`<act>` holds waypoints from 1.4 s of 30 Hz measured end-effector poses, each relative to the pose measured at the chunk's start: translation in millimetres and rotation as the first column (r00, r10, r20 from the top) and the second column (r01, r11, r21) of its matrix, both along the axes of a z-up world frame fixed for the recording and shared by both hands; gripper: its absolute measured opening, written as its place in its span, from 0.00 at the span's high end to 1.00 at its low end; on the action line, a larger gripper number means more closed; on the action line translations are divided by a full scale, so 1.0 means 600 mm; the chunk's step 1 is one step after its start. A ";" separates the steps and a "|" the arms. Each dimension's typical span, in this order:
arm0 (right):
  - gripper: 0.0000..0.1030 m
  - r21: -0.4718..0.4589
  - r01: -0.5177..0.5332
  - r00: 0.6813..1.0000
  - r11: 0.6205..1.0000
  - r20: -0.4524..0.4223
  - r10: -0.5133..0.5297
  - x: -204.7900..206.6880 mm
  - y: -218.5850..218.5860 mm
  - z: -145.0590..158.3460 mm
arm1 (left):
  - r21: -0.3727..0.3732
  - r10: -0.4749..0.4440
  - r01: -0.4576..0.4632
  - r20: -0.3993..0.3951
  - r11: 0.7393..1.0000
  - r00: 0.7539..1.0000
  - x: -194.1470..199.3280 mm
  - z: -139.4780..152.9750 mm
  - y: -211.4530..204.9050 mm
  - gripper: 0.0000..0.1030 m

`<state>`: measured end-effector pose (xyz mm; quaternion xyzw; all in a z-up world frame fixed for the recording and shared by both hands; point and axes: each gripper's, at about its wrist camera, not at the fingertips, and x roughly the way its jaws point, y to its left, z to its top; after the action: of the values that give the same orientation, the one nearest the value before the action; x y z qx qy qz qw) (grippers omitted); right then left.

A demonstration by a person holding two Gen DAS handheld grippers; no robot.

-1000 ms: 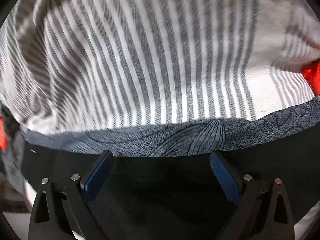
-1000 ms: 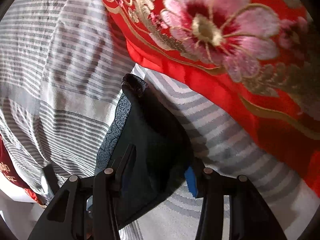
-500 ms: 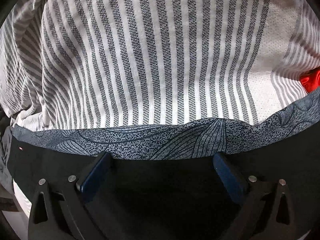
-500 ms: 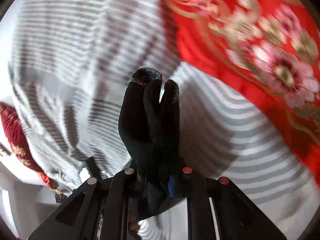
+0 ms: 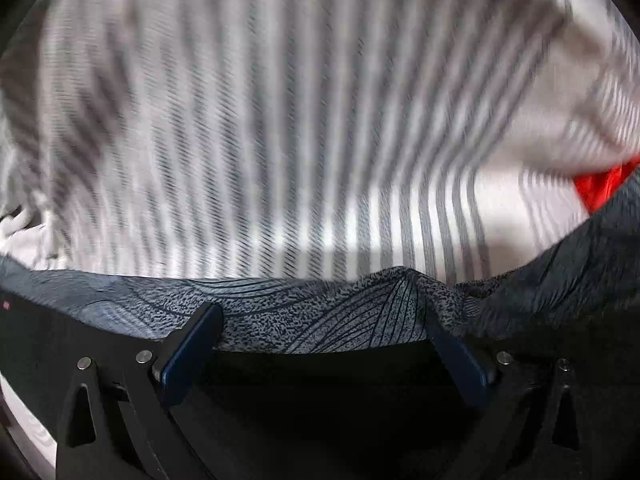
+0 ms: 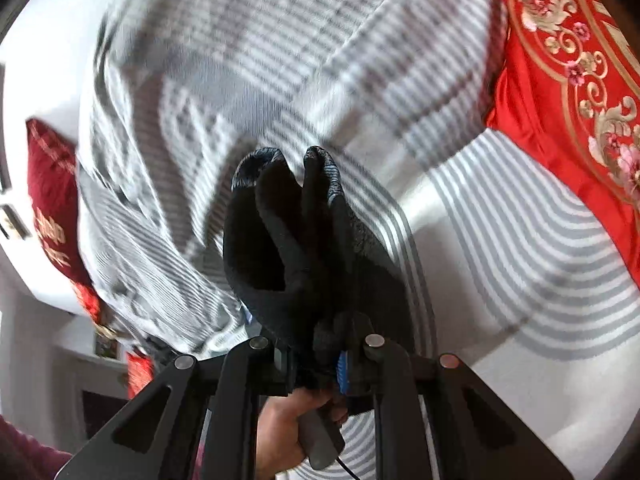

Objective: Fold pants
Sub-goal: 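Lift the black leg end with the right gripper and carry it toward the waistband, then lay the leg end on the waistband and open the right gripper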

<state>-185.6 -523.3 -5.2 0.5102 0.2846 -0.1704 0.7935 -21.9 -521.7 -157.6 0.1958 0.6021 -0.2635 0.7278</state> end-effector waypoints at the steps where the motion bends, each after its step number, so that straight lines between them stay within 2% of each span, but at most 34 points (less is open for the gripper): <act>1: 0.84 0.009 0.001 1.000 1.000 0.003 -0.001 0.004 0.007 -0.002 | -0.009 -0.002 0.002 -0.009 1.000 1.000 0.006 0.002 0.004 0.00; 3: 0.84 0.026 0.012 1.000 1.000 0.026 -0.013 0.009 0.017 0.003 | -0.065 0.002 -0.006 -0.058 0.998 0.998 0.025 0.012 0.019 0.04; 4: 0.84 0.011 0.009 1.000 1.000 0.025 -0.009 0.015 0.024 0.011 | -0.123 0.011 -0.022 -0.089 0.992 0.996 0.036 0.022 0.035 0.04; 6: 0.84 -0.013 -0.014 1.000 1.000 0.020 0.015 0.033 0.040 0.023 | -0.183 0.014 -0.039 -0.133 0.982 0.991 0.053 0.035 0.059 0.04; 8: 0.84 -0.035 -0.045 0.999 0.998 0.005 0.045 0.051 0.057 0.030 | -0.220 -0.004 -0.033 -0.164 0.975 0.986 0.065 0.045 0.079 0.04; 11: 0.84 -0.058 -0.081 0.997 0.995 -0.015 0.080 0.074 0.085 0.037 | -0.260 -0.022 -0.023 -0.169 0.965 0.985 0.080 0.061 0.113 0.04; 16: 0.84 -0.080 -0.147 0.989 0.986 -0.038 0.145 0.116 0.135 0.043 | -0.319 0.024 -0.089 -0.201 0.944 0.979 0.131 0.082 0.205 0.04; 19: 0.84 -0.090 -0.191 0.981 0.978 -0.064 0.186 0.150 0.166 0.039 | -0.321 0.062 -0.125 -0.200 0.939 0.978 0.165 0.089 0.257 0.04; 23: 0.84 -0.113 -0.237 0.968 0.965 -0.115 0.224 0.192 0.209 0.020 | -0.289 0.102 -0.140 -0.144 0.947 0.984 0.209 0.097 0.337 0.04; 27: 0.84 -0.104 -0.273 0.951 0.956 -0.182 0.251 0.235 0.253 -0.023 | -0.271 0.182 -0.208 -0.117 0.940 0.976 0.268 0.101 0.435 0.04; 31: 0.83 -0.132 -0.337 0.902 0.932 -0.330 0.279 0.291 0.306 -0.089 | -0.237 0.230 -0.236 -0.055 0.942 0.972 0.315 0.114 0.533 0.04; 33: 0.82 -0.152 -0.371 0.872 0.916 -0.396 0.288 0.313 0.329 -0.116 | -0.218 0.228 -0.229 -0.029 0.949 0.973 0.312 0.125 0.572 0.04; 36: 0.74 -0.194 -0.450 0.796 0.872 -0.530 0.293 0.349 0.378 -0.156 | -0.193 0.225 -0.224 -0.015 0.955 0.974 0.321 0.126 0.622 0.04; 37: 0.70 -0.213 -0.475 0.773 0.854 -0.565 0.289 0.356 0.393 -0.162 | -0.188 0.225 -0.224 -0.015 0.956 0.974 0.299 0.133 0.611 0.04; 38: 0.60 -0.231 -0.499 0.753 0.835 -0.592 0.287 0.362 0.405 -0.164 | -0.183 0.227 -0.226 -0.018 0.957 0.974 0.295 0.132 0.615 0.04; 39: 0.54 -0.245 -0.521 0.740 0.818 -0.607 0.290 0.368 0.419 -0.163 | -0.179 0.228 -0.228 -0.021 0.957 0.973 0.295 0.124 0.612 0.04; 41: 0.34 -0.259 -0.552 0.729 0.793 -0.611 0.308 0.374 0.439 -0.153 | -0.172 0.230 -0.230 -0.024 0.958 0.973 0.292 0.114 0.610 0.04; 42: 0.32 -0.263 -0.569 0.730 0.779 -0.598 0.331 0.374 0.451 -0.143 | -0.168 0.228 -0.228 -0.022 0.959 0.973 0.289 0.102 0.603 0.04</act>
<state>39.0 -252.7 -91.0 0.1693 0.5612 -0.1568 0.7948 151.6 -159.9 -96.4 0.0621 0.5968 -0.2285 0.7667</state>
